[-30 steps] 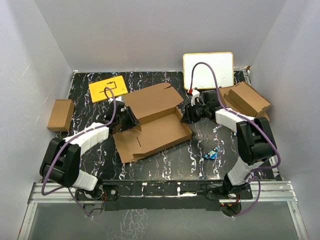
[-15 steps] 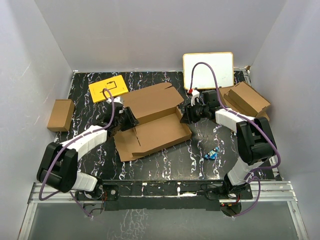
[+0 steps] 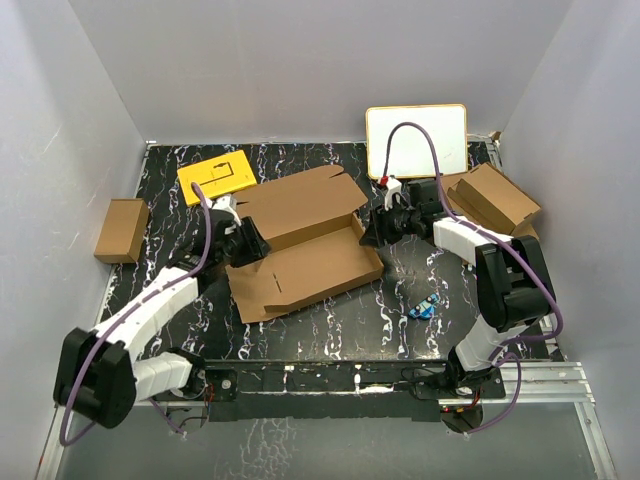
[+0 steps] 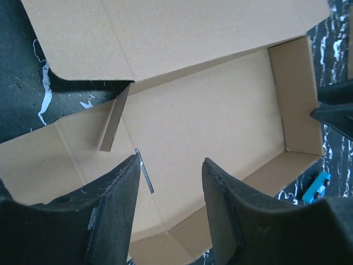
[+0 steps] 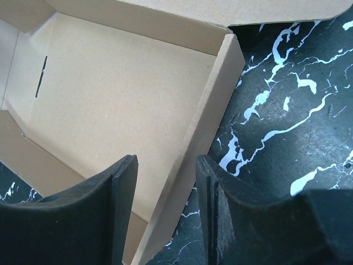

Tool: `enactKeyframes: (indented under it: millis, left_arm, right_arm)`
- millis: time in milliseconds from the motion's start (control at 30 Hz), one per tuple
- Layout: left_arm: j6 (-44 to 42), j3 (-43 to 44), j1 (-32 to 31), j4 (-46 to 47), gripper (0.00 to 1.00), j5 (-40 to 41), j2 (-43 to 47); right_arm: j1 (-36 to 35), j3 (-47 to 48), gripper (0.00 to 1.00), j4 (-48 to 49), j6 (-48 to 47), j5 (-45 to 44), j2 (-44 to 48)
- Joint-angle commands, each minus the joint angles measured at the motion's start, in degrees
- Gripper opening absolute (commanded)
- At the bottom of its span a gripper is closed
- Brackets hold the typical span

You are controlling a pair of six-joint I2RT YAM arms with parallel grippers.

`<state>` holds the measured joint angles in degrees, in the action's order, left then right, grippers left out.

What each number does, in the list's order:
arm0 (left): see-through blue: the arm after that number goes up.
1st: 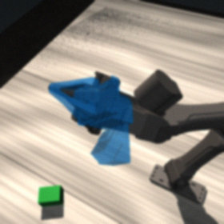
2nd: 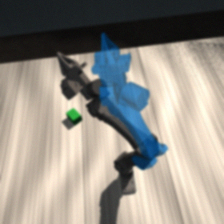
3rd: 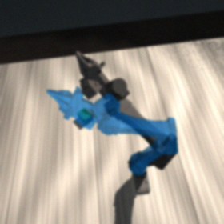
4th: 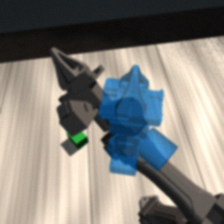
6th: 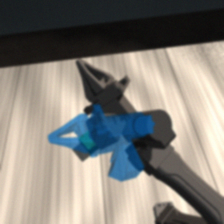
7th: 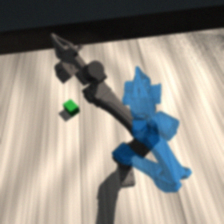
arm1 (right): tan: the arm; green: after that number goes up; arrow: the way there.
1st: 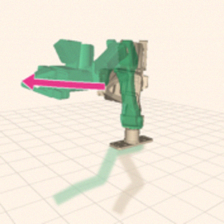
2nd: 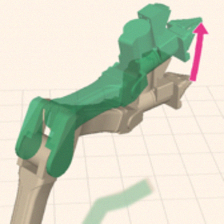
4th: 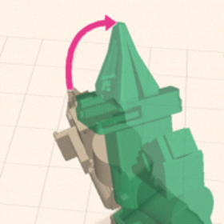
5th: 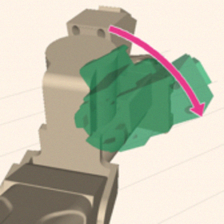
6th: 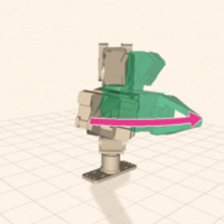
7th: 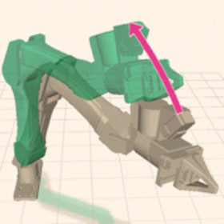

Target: Fold the paper box

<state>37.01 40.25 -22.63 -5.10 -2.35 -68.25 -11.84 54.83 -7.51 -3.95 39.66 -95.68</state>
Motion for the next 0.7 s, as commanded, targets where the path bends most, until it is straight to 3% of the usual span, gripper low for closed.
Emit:
enactKeyframes:
  millis: [0, 267, 467, 667]
  left_arm:
    - [-1.26, -1.04, -0.23, -6.28, 0.47, -0.92, 6.82]
    - [-0.17, -0.96, -0.25, -14.42, 0.42, -9.09, 14.58]
    - [5.58, 1.39, -0.39, -25.5, 0.4, -14.67, 19.24]
    - [10.32, 1.37, -0.7, -30.23, 0.39, -17.84, 23.63]
  right_arm:
    - [0.76, 0.21, 0.52, 2.11, -0.38, 2.36, 2.88]
    - [1.54, 0.37, 0.53, 1.04, -3.09, 4.83, 3.28]
    - [1.68, 0.31, 0.53, 0.83, -3.88, 5.13, 2.76]
    - [1.66, 0.29, 0.53, 0.83, -3.93, 4.9, 2.37]
